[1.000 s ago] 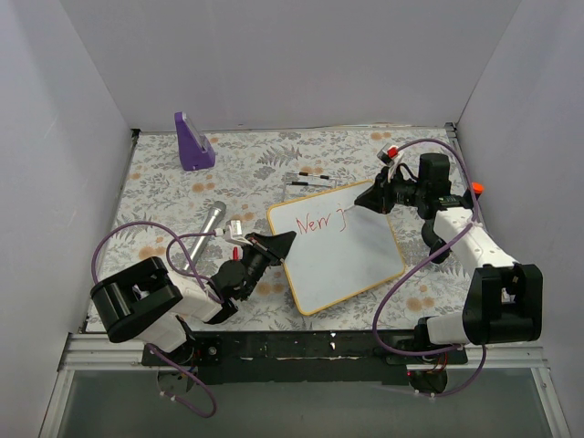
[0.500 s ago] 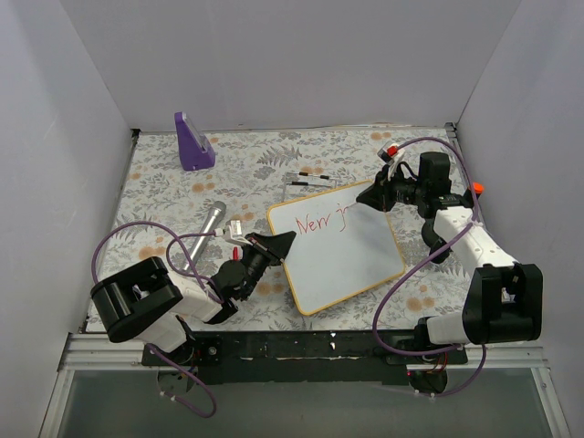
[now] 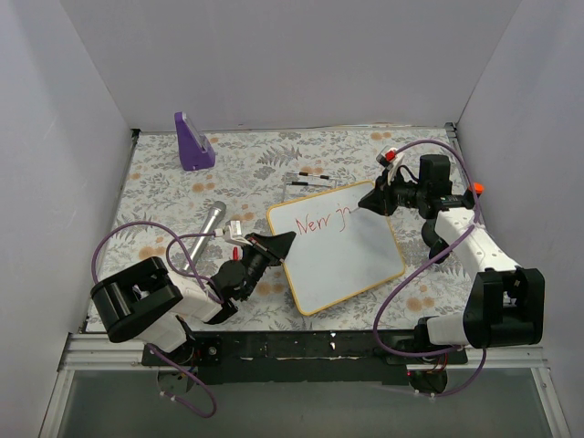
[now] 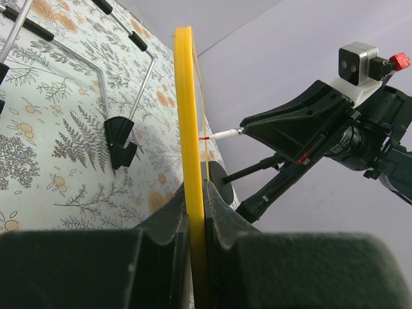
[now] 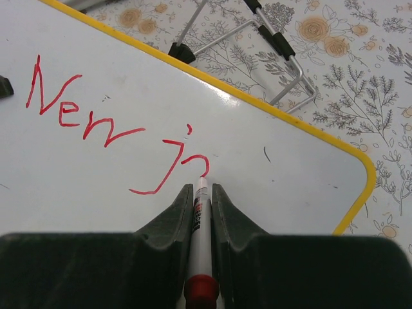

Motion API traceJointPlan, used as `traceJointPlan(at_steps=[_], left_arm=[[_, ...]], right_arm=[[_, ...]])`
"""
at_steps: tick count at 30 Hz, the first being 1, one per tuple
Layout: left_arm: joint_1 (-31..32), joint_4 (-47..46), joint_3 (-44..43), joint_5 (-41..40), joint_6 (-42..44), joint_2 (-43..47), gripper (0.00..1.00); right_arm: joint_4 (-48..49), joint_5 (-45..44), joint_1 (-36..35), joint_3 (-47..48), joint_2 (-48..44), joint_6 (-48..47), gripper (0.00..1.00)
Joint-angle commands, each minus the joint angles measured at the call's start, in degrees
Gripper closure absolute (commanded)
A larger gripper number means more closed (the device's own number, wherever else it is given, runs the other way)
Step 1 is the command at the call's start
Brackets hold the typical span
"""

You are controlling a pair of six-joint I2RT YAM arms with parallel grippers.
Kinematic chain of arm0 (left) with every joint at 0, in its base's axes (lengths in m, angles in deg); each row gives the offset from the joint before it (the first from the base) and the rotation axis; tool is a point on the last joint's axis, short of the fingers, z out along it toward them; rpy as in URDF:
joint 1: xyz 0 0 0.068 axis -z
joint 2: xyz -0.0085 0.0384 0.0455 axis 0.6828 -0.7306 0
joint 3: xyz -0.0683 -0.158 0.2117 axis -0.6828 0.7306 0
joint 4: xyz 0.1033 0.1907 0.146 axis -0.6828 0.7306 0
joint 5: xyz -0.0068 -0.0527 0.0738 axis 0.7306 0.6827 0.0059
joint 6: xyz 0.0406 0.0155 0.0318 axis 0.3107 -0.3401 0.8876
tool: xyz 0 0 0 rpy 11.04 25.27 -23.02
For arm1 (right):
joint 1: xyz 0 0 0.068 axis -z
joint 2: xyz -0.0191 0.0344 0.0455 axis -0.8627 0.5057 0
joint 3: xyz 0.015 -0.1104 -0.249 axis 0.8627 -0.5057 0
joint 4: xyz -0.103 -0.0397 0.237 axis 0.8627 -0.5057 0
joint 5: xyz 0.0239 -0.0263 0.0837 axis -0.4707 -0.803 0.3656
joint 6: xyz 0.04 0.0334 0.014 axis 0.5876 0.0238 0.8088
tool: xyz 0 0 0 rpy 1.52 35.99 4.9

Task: Write a sentence on the whiteboard
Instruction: Write on the whiteboard with the whiteboard marker without the cap.

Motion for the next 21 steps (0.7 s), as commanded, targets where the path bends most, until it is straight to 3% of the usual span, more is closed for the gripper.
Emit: traceJointPlan(at_steps=[1, 21], left_arm=[[0.40, -15.80, 1.04, 2.64, 6.85, -0.57, 1.00], [0.48, -15.98, 1.39, 2.55, 6.93, -0.39, 1.00]], right_arm=[[-2.01, 1.77, -0.77, 0.85, -1.36, -1.31, 0.99], [3.43, 1.06, -2.27, 2.95, 0.13, 4.75, 0.99]])
